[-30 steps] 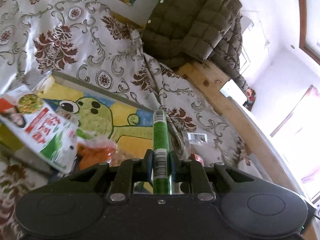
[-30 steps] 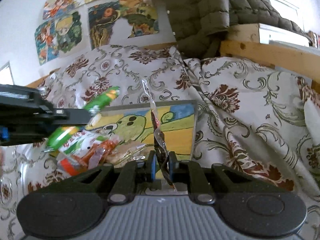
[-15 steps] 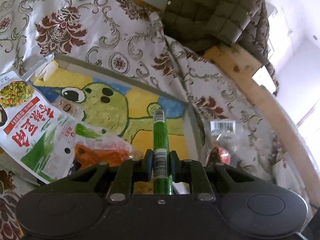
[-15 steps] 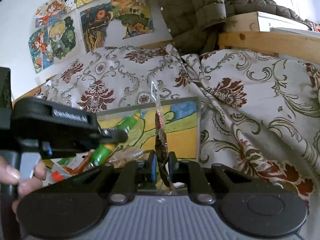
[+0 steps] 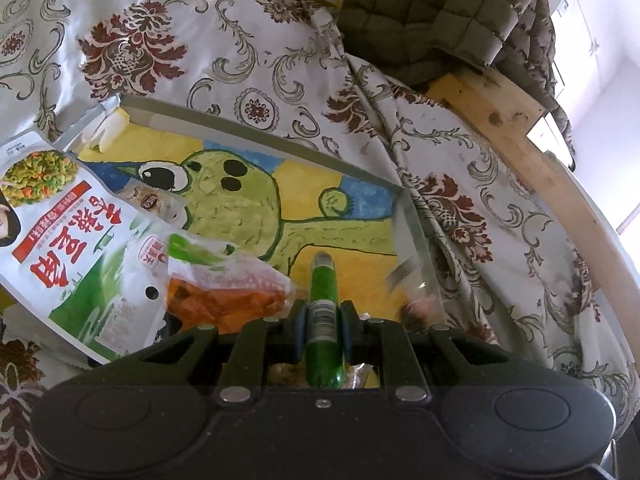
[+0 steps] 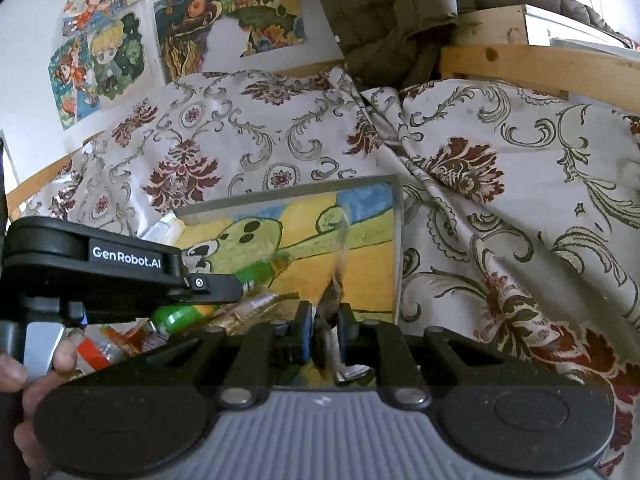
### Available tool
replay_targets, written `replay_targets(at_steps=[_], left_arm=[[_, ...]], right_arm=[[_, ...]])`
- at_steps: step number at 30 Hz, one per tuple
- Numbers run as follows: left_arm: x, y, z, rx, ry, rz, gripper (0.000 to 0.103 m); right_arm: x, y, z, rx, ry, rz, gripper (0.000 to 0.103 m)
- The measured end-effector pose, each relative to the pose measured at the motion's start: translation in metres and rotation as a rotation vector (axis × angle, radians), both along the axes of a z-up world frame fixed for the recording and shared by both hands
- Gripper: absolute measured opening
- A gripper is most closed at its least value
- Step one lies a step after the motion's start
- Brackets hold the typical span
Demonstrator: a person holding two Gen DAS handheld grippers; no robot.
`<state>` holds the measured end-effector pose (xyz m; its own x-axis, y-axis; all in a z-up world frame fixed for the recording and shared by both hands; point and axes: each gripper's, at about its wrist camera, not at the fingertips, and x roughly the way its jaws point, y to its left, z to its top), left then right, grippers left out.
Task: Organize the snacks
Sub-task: 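Open left gripper to drop the green stick while right gripper drops the clear bag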
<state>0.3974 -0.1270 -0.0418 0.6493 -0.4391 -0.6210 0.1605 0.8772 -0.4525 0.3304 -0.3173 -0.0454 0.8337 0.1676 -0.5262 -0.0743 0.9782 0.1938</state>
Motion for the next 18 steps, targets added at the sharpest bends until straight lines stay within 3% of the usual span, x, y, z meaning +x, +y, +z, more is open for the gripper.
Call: replay_targets(at_steps=[6, 10, 12, 18], left_arm=[[-0.004, -0.002, 0.003, 0.015, -0.006, 0.001, 0.021], [-0.010, -0.003, 0.012, 0.030, -0.036, -0.014, 0.025], [-0.014, -0.003, 0.017, 0.046, -0.052, -0.023, 0.032], [-0.034, 0.012, 0.036, 0.065, -0.114, -0.006, 0.059]], right_arm=[[-0.001, 0.007, -0.002, -0.065, 0.011, -0.003, 0.022], [-0.006, 0.010, 0.004, -0.098, -0.012, -0.009, 0.041], [-0.008, 0.010, 0.007, -0.101, -0.028, -0.009, 0.052], [-0.015, 0.004, 0.017, -0.096, -0.067, -0.037, 0.070]])
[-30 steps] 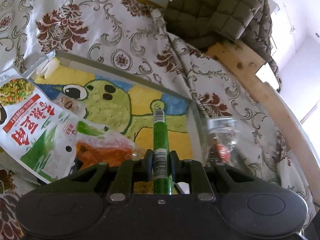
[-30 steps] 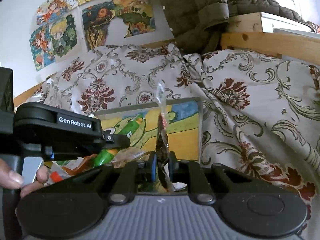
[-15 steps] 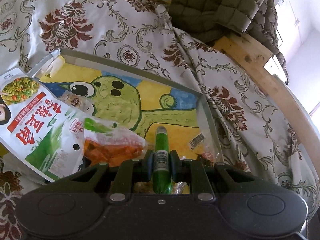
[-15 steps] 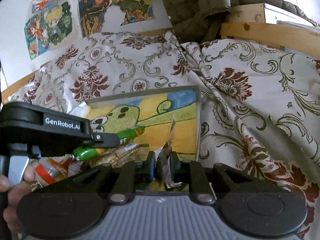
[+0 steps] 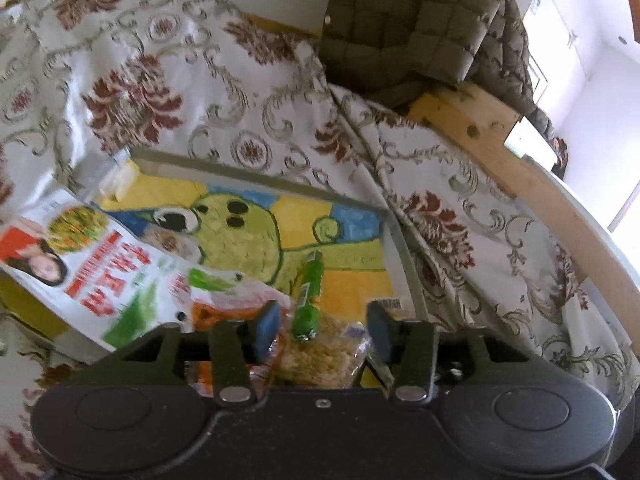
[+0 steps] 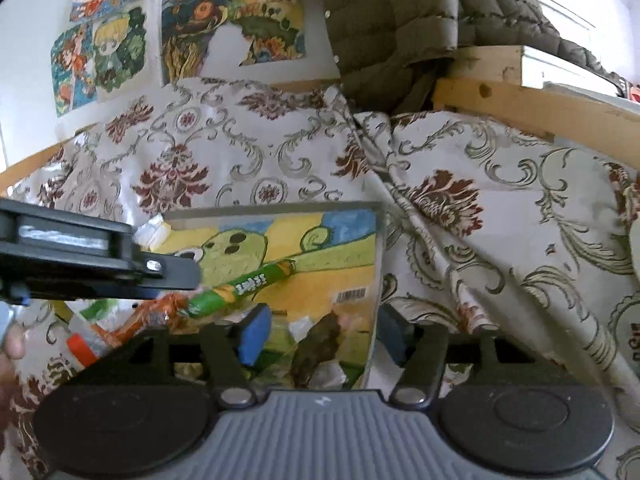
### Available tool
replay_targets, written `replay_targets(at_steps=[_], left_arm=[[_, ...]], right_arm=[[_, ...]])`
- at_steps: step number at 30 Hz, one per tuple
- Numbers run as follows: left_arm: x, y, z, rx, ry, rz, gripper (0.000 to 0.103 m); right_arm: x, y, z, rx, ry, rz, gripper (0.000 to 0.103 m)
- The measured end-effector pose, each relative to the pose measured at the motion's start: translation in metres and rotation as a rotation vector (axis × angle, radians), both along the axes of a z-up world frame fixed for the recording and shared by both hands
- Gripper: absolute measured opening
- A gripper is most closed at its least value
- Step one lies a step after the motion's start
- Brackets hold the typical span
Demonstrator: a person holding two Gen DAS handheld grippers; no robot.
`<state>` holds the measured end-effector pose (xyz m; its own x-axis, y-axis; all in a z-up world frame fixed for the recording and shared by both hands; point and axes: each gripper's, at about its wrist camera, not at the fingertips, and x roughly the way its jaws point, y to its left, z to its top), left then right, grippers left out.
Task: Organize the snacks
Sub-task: 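Open left gripper to drop the green stick while right gripper drops the clear bag, then withdraw both open tools from the tray back toward the gold packet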
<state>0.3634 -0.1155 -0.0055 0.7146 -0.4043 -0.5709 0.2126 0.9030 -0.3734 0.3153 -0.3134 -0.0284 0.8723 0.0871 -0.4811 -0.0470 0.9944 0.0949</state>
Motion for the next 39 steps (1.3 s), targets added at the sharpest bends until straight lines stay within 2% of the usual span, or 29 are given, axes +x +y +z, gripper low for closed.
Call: replay_targets(at_steps=[3, 5, 9, 12, 18, 22, 26, 33, 39], left_arm=[[-0.013, 0.009, 0.013, 0.015, -0.045, 0.011, 0.071], [-0.024, 0.013, 0.021, 0.035, -0.082, 0.015, 0.076], [-0.049, 0.021, 0.040, 0.090, -0.160, 0.043, 0.095], [-0.070, 0.030, 0.054, 0.121, -0.211, 0.073, 0.102], [-0.106, 0.046, 0.074, 0.167, -0.268, 0.128, 0.102], [-0.130, 0.059, 0.079, 0.215, -0.289, 0.170, 0.102], [-0.156, 0.078, 0.081, 0.234, -0.301, 0.217, 0.102], [-0.192, 0.105, 0.073, 0.277, -0.306, 0.281, 0.102], [-0.225, 0.118, 0.059, 0.267, -0.289, 0.324, 0.102]], right_arm=[[-0.008, -0.003, 0.009, 0.006, -0.041, -0.009, 0.080], [-0.014, -0.004, 0.017, 0.020, -0.072, -0.008, 0.085], [-0.031, -0.006, 0.033, 0.044, -0.129, -0.004, 0.094], [-0.049, -0.006, 0.043, 0.053, -0.168, -0.005, 0.102], [-0.080, -0.002, 0.063, 0.059, -0.246, -0.017, 0.103], [-0.093, -0.001, 0.075, 0.108, -0.280, -0.034, 0.103], [-0.107, 0.004, 0.080, 0.105, -0.301, -0.049, 0.103], [-0.138, 0.022, 0.078, 0.077, -0.299, -0.011, 0.103], [-0.171, 0.042, 0.070, 0.072, -0.253, 0.005, 0.103]])
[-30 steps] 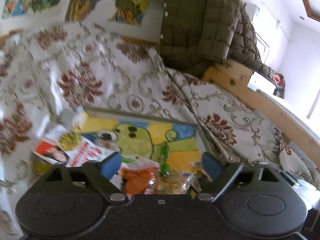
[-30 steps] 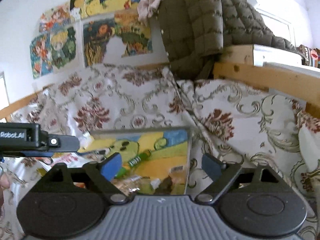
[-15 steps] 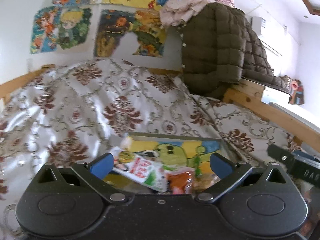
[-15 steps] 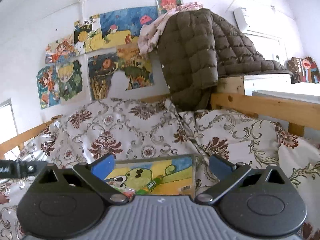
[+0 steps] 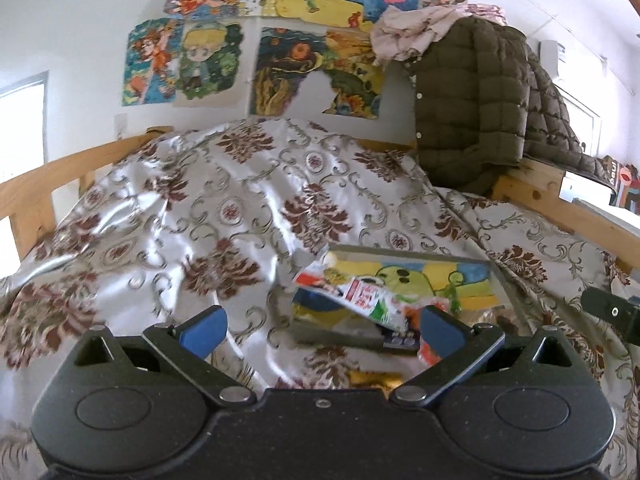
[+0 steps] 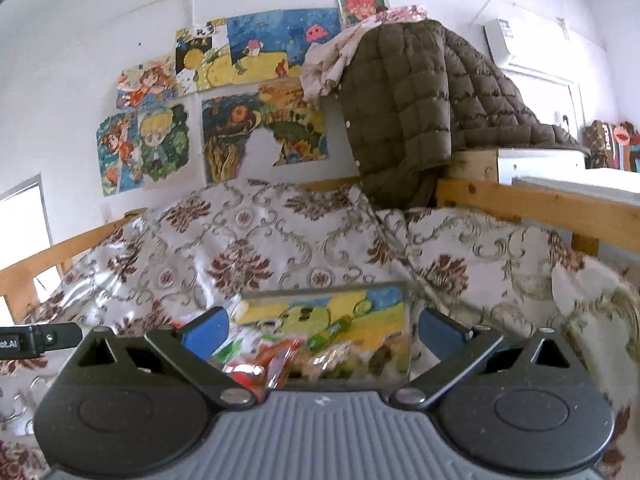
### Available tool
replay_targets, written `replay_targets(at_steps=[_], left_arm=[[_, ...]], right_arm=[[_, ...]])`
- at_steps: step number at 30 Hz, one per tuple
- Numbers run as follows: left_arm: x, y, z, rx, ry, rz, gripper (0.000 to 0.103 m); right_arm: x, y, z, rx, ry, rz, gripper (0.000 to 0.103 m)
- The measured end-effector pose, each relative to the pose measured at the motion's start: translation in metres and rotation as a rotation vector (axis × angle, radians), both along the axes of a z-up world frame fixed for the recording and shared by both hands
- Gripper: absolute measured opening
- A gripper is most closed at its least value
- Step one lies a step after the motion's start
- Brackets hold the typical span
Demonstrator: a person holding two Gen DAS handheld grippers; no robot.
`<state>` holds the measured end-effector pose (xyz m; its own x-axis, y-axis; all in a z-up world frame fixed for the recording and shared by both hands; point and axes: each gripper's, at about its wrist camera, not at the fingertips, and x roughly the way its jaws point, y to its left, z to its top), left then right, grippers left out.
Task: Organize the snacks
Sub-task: 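Withdraw both open tools from the tray back toward the gold packet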
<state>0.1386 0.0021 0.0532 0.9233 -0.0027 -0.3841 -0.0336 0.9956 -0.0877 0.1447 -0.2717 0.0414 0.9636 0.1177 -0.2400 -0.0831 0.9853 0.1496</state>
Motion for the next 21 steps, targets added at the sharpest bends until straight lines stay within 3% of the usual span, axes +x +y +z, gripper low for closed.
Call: replay_targets(at_steps=[10, 21], left_arm=[[-0.038, 0.009, -0.028, 0.008, 0.023, 0.011, 0.102], [-0.047, 0.018, -0.043, -0.009, 0.073, 0.021, 0.102]], right_arm=[[-0.041, 0.021, -0.018, -0.003, 0.096, 0.002, 0.103], [-0.050, 0.037, -0.040, -0.070, 0.218, 0.001, 0.103]])
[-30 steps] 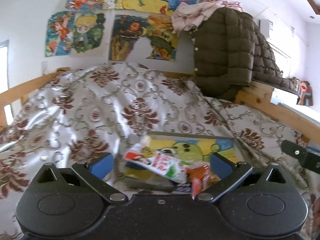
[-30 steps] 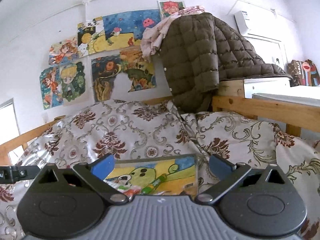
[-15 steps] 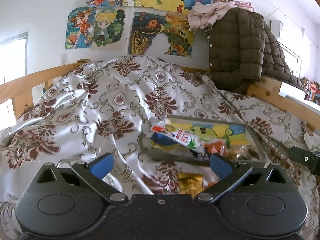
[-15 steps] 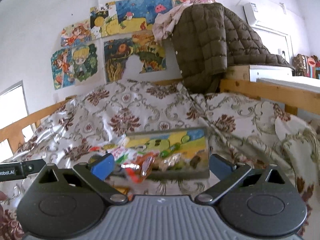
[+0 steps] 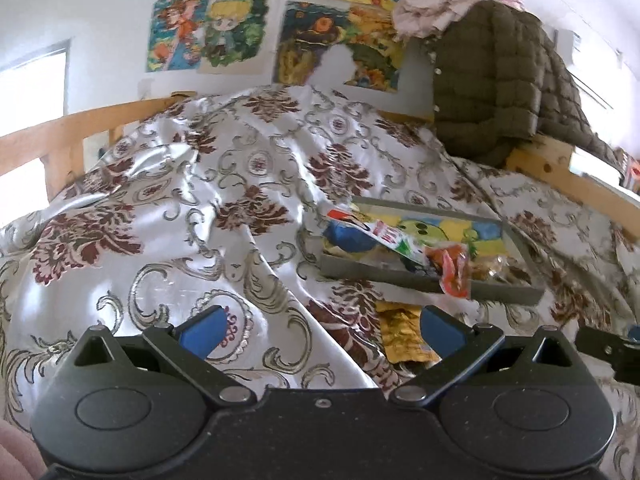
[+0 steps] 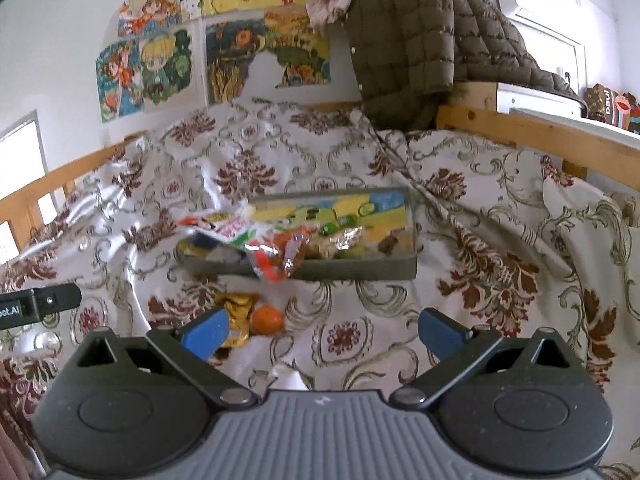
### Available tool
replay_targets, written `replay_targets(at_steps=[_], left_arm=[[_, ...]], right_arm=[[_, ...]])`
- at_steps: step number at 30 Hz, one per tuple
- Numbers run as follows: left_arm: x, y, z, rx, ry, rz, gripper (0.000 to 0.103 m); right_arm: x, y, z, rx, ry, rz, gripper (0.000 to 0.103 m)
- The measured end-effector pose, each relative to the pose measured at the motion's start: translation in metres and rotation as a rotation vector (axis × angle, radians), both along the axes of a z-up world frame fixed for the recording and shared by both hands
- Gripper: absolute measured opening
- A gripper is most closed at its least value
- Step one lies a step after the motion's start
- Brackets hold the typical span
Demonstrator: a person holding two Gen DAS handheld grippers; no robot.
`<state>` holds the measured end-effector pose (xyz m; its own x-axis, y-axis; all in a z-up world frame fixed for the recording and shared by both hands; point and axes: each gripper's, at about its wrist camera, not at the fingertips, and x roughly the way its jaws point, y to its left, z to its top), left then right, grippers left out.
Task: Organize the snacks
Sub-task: 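Withdraw both open tools from the tray back toward the gold packet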
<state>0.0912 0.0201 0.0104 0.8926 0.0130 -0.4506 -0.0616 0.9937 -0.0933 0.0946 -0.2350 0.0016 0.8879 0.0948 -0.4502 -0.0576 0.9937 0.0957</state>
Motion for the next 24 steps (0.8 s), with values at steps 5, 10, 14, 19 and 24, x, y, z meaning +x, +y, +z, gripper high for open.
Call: replay_targets(at_steps=[5, 10, 14, 19, 24], left_arm=[[0.001, -0.014, -0.004, 0.060, 0.023, -0.051, 0.102], [0.003, -0.017, -0.008, 0.073, 0.059, -0.050, 0.102], [0.004, -0.017, -0.010, 0.060, 0.077, -0.045, 0.102], [0.006, -0.019, -0.012, 0.079, 0.097, -0.037, 0.102], [0.011, -0.021, -0.017, 0.090, 0.140, -0.033, 0.102]], right_arm=[[0.001, 0.003, -0.003, -0.015, 0.018, 0.006, 0.103], [0.005, 0.003, -0.005, -0.017, 0.036, 0.012, 0.103], [0.007, 0.004, -0.008, -0.024, 0.054, 0.020, 0.103], [0.011, 0.008, -0.011, -0.038, 0.083, 0.024, 0.103], [0.015, 0.011, -0.017, -0.054, 0.123, 0.028, 0.103]])
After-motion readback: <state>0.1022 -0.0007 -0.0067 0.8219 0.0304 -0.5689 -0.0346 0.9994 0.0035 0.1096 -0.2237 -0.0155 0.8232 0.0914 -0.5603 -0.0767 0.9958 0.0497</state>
